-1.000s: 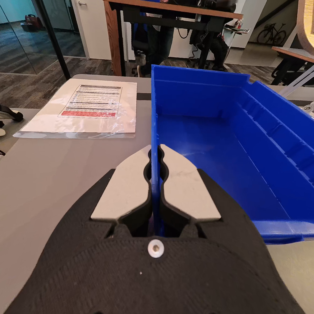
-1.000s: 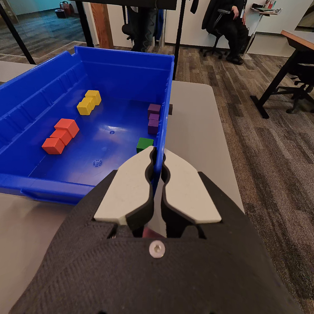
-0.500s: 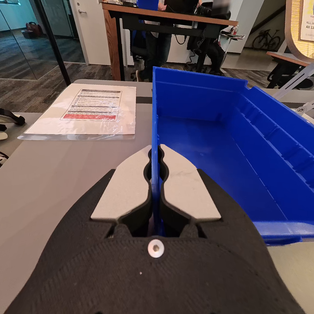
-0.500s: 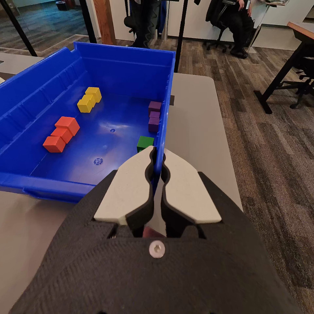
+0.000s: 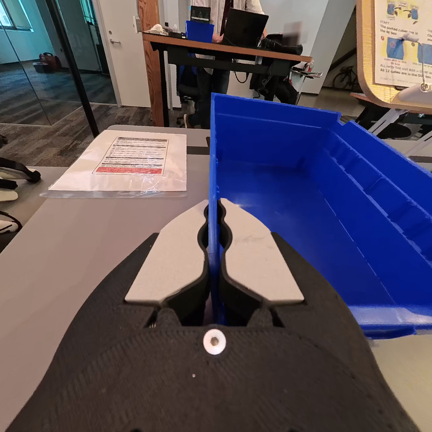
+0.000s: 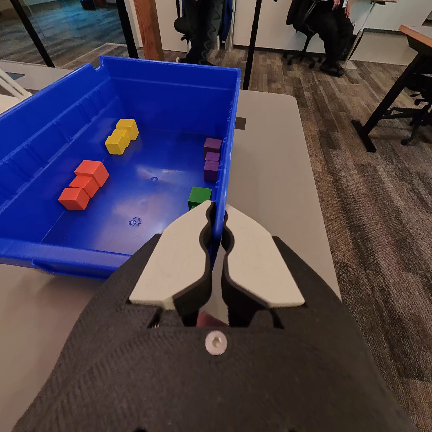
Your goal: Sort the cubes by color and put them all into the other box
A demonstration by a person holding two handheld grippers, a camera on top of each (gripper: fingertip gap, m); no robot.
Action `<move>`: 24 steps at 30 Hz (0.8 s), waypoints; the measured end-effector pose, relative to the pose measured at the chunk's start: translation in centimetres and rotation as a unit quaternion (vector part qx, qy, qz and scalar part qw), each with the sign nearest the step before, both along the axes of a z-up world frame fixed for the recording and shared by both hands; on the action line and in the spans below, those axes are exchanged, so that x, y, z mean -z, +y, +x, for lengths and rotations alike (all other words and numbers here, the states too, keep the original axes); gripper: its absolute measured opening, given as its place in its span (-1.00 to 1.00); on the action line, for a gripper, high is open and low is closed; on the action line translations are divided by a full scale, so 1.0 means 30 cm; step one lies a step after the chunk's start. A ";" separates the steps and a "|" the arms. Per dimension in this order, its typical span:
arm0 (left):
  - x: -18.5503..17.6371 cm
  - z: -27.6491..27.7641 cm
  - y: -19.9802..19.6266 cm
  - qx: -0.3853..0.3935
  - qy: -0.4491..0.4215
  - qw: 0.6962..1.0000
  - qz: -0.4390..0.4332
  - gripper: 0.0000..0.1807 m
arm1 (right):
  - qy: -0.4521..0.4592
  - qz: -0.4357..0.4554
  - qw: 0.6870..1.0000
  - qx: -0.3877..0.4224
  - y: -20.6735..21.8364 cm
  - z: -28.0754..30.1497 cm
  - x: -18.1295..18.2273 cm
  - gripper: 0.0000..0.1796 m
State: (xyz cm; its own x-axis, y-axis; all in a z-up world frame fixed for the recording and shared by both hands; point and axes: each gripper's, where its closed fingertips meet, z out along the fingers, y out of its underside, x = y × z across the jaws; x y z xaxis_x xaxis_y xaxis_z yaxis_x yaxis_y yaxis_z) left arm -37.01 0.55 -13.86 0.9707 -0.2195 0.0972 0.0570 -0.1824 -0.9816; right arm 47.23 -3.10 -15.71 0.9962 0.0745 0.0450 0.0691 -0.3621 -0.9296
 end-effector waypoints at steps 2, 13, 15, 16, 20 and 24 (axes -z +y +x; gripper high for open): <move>0.000 0.005 -0.014 0.003 0.003 1.000 0.000 -0.98 | -0.001 0.000 1.000 -0.001 -0.023 -0.007 0.000 -0.97; -0.005 -0.001 -0.130 0.009 -0.012 1.000 0.006 -0.97 | -0.002 0.000 1.000 -0.010 -0.197 -0.067 0.000 -0.97; 0.000 -0.002 -0.155 0.011 -0.014 1.000 0.004 -0.97 | -0.003 0.001 1.000 -0.014 -0.225 -0.081 0.000 -0.97; 0.002 -0.002 -0.167 0.011 -0.013 1.000 0.003 -0.97 | -0.002 0.002 1.000 -0.016 -0.238 -0.087 0.000 -0.97; 0.003 -0.010 -0.212 0.005 -0.004 1.000 0.002 -0.97 | -0.001 0.002 1.000 -0.023 -0.283 -0.114 0.000 -0.97; -0.008 -0.022 -0.255 -0.001 -0.005 1.000 0.006 -0.97 | -0.002 0.004 1.000 -0.030 -0.320 -0.146 0.000 -0.97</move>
State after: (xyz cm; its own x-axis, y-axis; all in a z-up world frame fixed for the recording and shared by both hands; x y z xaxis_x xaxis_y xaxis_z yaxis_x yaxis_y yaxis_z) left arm -37.66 -7.09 -13.62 0.9701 -0.2193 0.1039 0.0667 -0.1709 -0.9830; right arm 42.86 -12.70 -15.72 0.9898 0.1336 0.0499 0.0943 -0.3506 -0.9318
